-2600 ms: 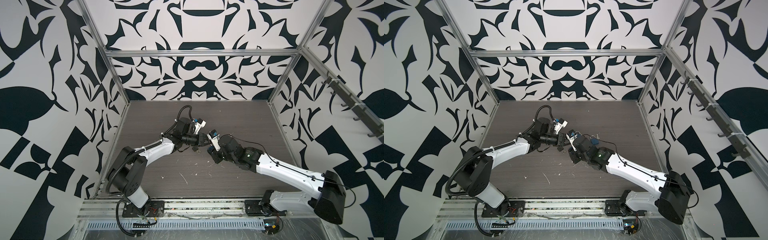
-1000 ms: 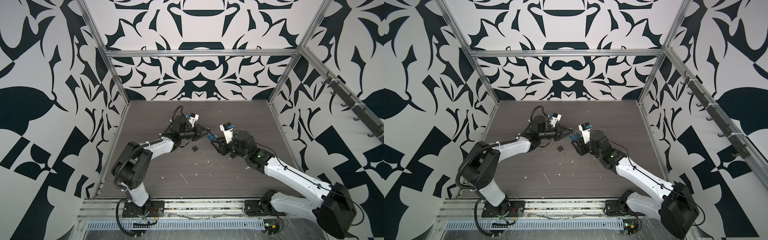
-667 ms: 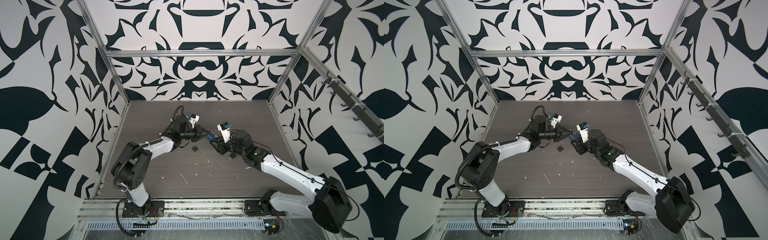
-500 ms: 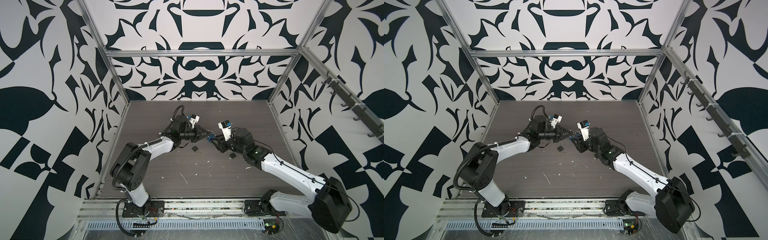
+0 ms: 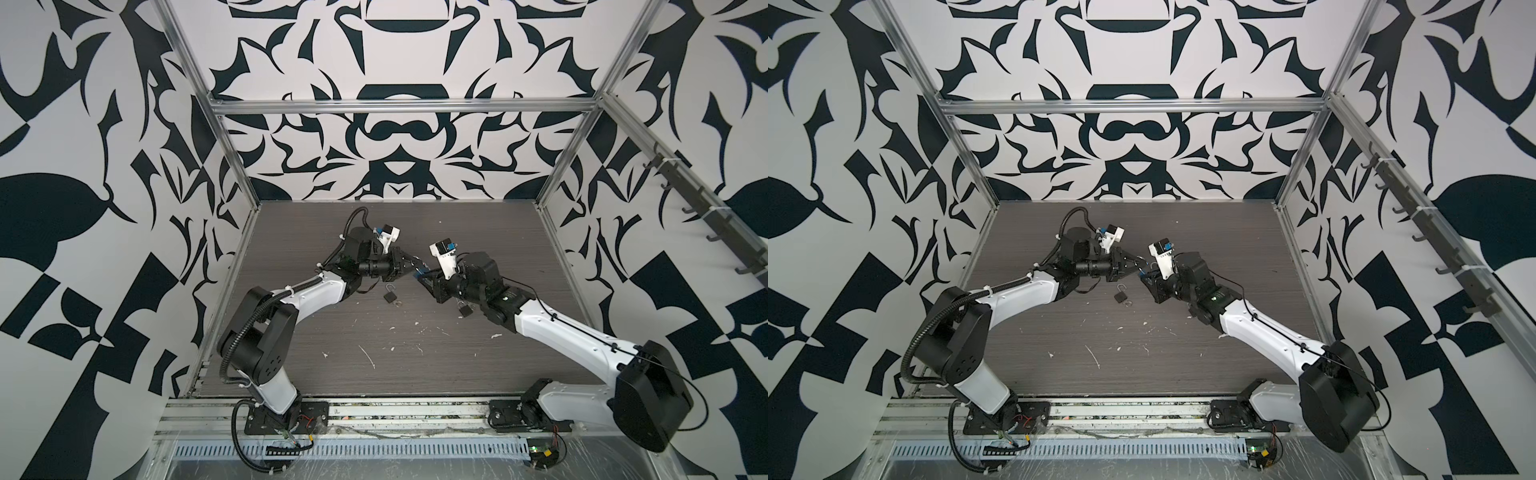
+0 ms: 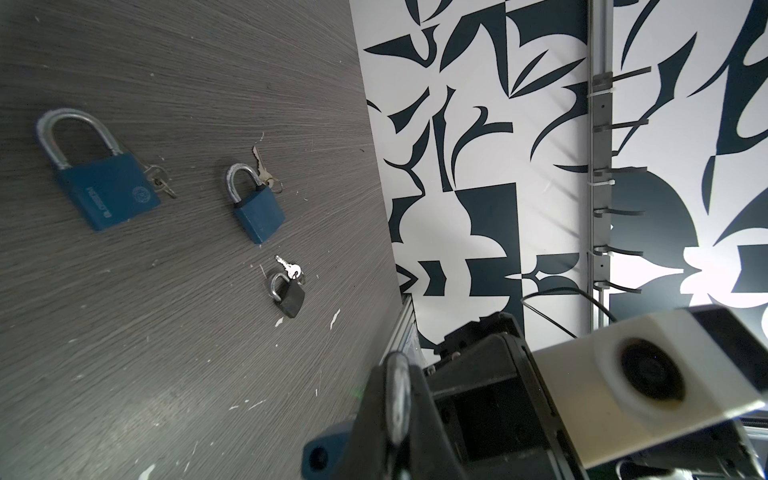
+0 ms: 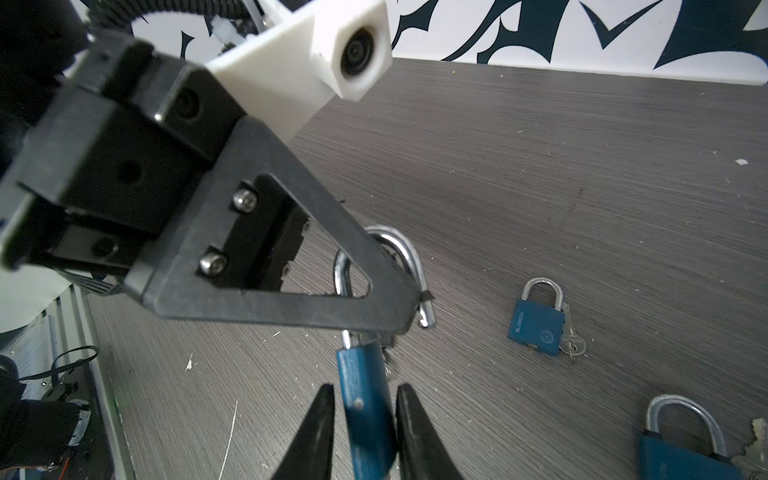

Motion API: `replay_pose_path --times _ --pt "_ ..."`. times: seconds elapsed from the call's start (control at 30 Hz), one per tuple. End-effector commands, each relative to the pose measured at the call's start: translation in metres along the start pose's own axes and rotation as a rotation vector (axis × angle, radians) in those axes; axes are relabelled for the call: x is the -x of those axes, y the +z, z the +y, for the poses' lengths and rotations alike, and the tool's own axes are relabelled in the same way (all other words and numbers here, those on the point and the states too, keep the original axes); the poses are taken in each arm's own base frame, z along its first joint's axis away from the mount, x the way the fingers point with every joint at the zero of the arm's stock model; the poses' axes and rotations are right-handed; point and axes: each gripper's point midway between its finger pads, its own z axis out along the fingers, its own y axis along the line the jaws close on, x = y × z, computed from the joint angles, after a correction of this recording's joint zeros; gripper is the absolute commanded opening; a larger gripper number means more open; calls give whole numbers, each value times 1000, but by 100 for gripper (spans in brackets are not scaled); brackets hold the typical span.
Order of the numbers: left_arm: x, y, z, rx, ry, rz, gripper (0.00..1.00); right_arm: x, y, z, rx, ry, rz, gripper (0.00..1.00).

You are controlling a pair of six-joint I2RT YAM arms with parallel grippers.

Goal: Lock with the key

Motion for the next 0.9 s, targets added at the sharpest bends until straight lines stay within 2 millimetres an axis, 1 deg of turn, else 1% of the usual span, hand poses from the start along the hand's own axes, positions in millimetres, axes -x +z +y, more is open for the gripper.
replay_pose_path --times 0.0,0.07,0.17,0.43,0.5,0.53,0.63,0.83,0.87 --pt "5 -7 -34 -63 65 -8 0 31 -5 12 40 -23 -80 28" --pt "6 -6 -36 -67 66 -8 0 31 -5 12 40 -23 -80 29" --pt "6 -7 -37 -71 66 -10 0 30 -3 12 40 -23 -78 32" --pt "6 -7 -39 -80 63 -11 0 31 -2 9 33 -19 -80 31" --pt "6 -7 -39 -82 61 -13 0 31 -2 8 31 -17 -83 26" --pt "7 -8 -40 -85 62 -16 0 31 -2 8 32 -17 -84 21" --pt "7 -8 -41 -92 62 -16 0 33 -3 7 32 -9 -92 0" --pt "11 -11 -44 -100 66 -29 0 36 -10 7 67 36 -105 0" --pt "13 -13 -44 -100 67 -34 3 37 -12 8 80 46 -102 0"
